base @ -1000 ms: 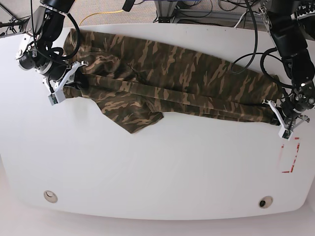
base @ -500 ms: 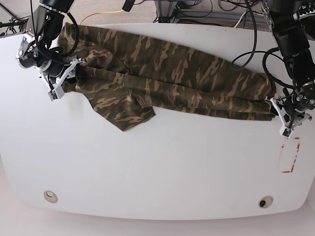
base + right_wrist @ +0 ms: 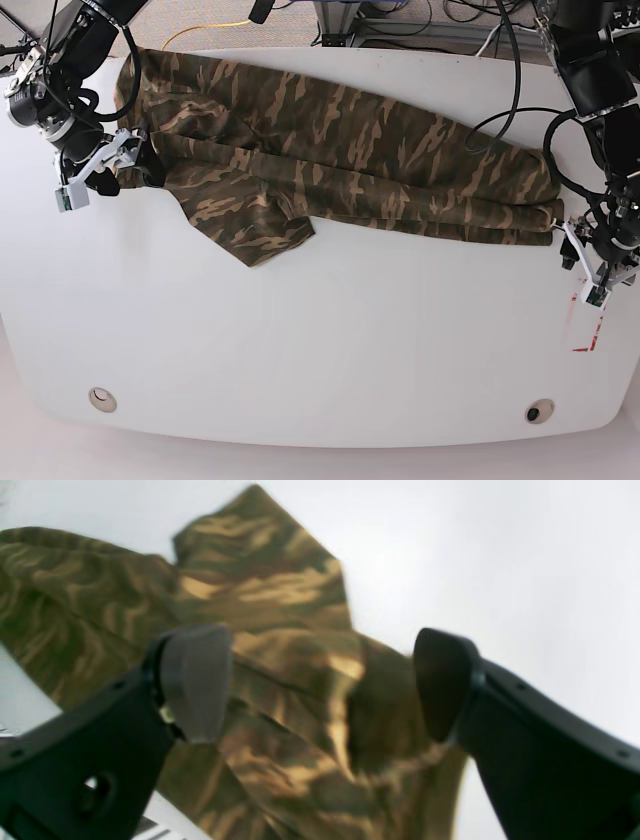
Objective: Fold the T-shirt properly
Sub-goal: 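Lift the hem with both grippers and fold it over toward the collar, then release with the right gripper and grasp the protruding sleeve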
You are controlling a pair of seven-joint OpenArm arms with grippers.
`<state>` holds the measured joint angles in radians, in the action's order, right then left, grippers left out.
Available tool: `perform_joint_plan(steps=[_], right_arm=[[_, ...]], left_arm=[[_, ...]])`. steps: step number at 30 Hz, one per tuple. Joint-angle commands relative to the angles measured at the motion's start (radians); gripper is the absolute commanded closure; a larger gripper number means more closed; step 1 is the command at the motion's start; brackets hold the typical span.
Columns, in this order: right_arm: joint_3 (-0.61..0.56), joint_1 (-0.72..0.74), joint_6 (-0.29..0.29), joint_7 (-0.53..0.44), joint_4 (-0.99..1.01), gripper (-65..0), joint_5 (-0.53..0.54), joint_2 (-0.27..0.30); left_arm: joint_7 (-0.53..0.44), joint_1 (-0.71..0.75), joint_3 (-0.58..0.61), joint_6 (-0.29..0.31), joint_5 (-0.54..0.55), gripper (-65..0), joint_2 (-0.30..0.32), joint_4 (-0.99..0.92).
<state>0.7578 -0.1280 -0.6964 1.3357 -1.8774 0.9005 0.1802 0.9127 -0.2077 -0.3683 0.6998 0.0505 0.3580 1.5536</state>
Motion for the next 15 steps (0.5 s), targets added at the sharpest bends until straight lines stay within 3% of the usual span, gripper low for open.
perform_joint_plan(steps=[1, 4, 11, 15], right_arm=[[-0.014, 0.009, -0.002, -0.023, 0.006, -54.5, 0.021, -0.012], [-0.045, 0.024, -0.002, -0.026, 0.039, -51.5, -0.017, -0.035], [-0.143, 0.029, -0.002, -0.028, 0.065, -22.5, -0.194, -0.055], [-0.206, 0.038, -0.002, -0.029, 0.144, -20.1, -0.284, -0.008]], left_arm=[[0.036, -0.006, -0.001, -0.002, -0.004, -33.3, -0.046, 0.04], [0.072, 0.023, -0.001, -0.002, -0.03, -33.3, -0.09, 0.046], [0.075, 0.133, -0.007, -0.002, -0.048, -33.2, -0.112, 0.048], [0.075, 0.193, -0.011, -0.002, -0.048, -33.2, -0.103, 0.048]])
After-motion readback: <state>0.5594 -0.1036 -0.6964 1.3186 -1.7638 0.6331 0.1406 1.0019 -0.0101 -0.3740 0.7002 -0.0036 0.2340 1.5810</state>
